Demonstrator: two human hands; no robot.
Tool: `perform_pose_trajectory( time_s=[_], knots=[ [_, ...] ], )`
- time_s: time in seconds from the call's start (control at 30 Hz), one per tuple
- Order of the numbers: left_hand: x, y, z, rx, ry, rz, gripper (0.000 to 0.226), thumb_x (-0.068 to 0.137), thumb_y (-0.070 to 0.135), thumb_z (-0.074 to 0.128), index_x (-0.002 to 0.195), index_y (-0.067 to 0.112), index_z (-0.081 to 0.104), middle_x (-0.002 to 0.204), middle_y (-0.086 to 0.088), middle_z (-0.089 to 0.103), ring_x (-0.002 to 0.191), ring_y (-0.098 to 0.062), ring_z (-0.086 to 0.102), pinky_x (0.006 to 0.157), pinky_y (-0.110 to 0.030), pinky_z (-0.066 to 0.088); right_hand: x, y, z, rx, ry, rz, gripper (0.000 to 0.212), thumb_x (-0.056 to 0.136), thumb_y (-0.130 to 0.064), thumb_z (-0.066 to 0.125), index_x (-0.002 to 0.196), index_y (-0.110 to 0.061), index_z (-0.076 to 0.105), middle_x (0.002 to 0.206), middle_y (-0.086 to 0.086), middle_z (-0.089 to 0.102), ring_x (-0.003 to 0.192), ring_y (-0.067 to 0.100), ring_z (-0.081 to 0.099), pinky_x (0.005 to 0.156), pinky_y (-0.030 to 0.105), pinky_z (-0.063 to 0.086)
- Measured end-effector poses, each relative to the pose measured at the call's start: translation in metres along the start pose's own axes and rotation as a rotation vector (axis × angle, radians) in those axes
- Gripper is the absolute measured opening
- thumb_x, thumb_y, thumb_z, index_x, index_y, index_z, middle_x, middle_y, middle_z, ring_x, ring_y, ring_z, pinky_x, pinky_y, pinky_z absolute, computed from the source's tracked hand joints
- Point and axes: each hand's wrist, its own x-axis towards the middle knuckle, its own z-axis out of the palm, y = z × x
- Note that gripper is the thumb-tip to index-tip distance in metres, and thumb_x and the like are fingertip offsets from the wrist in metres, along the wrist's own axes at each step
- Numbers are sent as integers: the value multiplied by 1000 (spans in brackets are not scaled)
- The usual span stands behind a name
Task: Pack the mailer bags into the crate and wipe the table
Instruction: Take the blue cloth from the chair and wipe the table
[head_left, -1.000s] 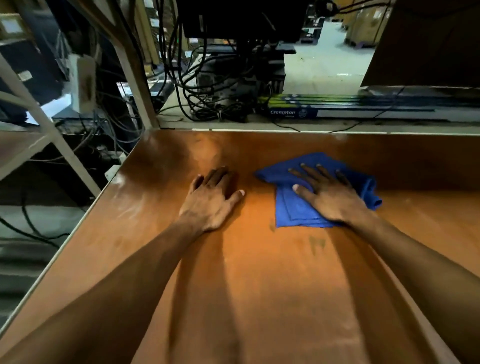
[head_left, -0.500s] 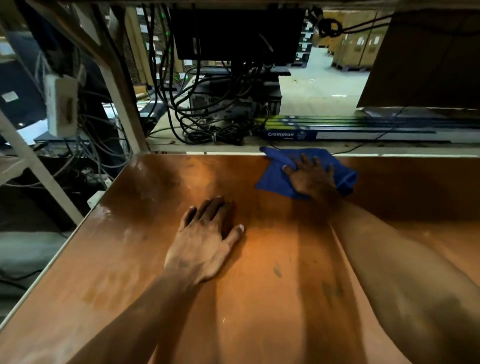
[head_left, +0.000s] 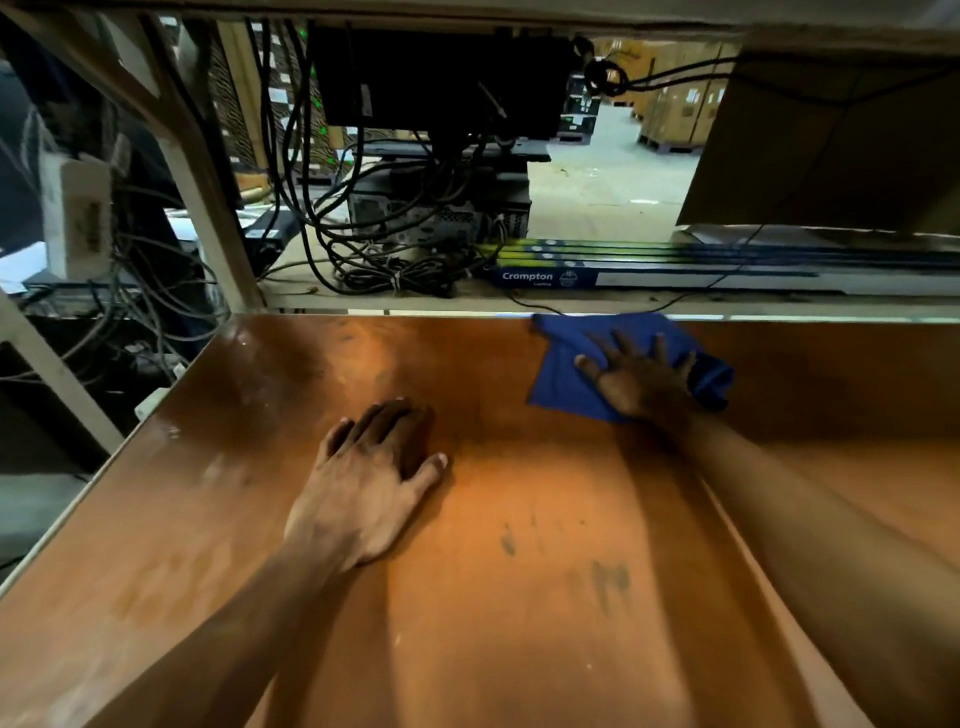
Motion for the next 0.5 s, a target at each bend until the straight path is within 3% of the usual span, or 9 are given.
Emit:
perform_pose_trajectory(
  time_s=[0.13, 0.2, 0.3, 0.37, 0.5],
  knots=[
    [0, 1, 0, -9, -10, -8, 69, 91, 72, 22, 150, 38, 28, 157, 15, 27, 145, -6, 22, 122, -37, 14, -79, -7, 15, -102, -14, -320, 57, 90, -76, 12, 143, -64, -7, 161, -24, -6, 151, 22, -9, 116, 62, -6],
    [-2, 1, -1, 3, -6, -12, 65, 93, 69, 24, 150, 37, 30, 156, 13, 30, 144, -8, 26, 122, -38, 16, -99, 17, 15, -135, 7, -305, 58, 87, -77, 9, 142, -65, -8, 160, -26, -5, 151, 19, -6, 118, 59, -3],
    [-6, 5, -2, 60, 23, -22, 63, 93, 67, 24, 145, 35, 40, 151, 8, 40, 139, -14, 35, 118, -39, 23, -100, 63, 5, -77, 14, -18, 59, 92, -72, 13, 147, -58, -2, 163, -20, 1, 151, 23, 1, 116, 62, 2],
    [-9, 11, -9, 94, 29, -39, 65, 90, 66, 23, 140, 34, 47, 146, 6, 47, 135, -17, 41, 116, -41, 26, -115, 65, 3, -38, 27, 55, 60, 93, -70, 14, 149, -54, 1, 163, -17, 4, 151, 24, 3, 116, 62, 3],
    [-43, 41, -17, 71, -87, -96, 82, 79, 72, 14, 146, 31, 39, 154, 1, 38, 143, -20, 31, 119, -45, 16, -205, 33, 22, -113, 67, -262, 66, 83, -74, -1, 147, -58, -2, 163, -19, 3, 152, 23, 3, 117, 61, 3]
  ],
)
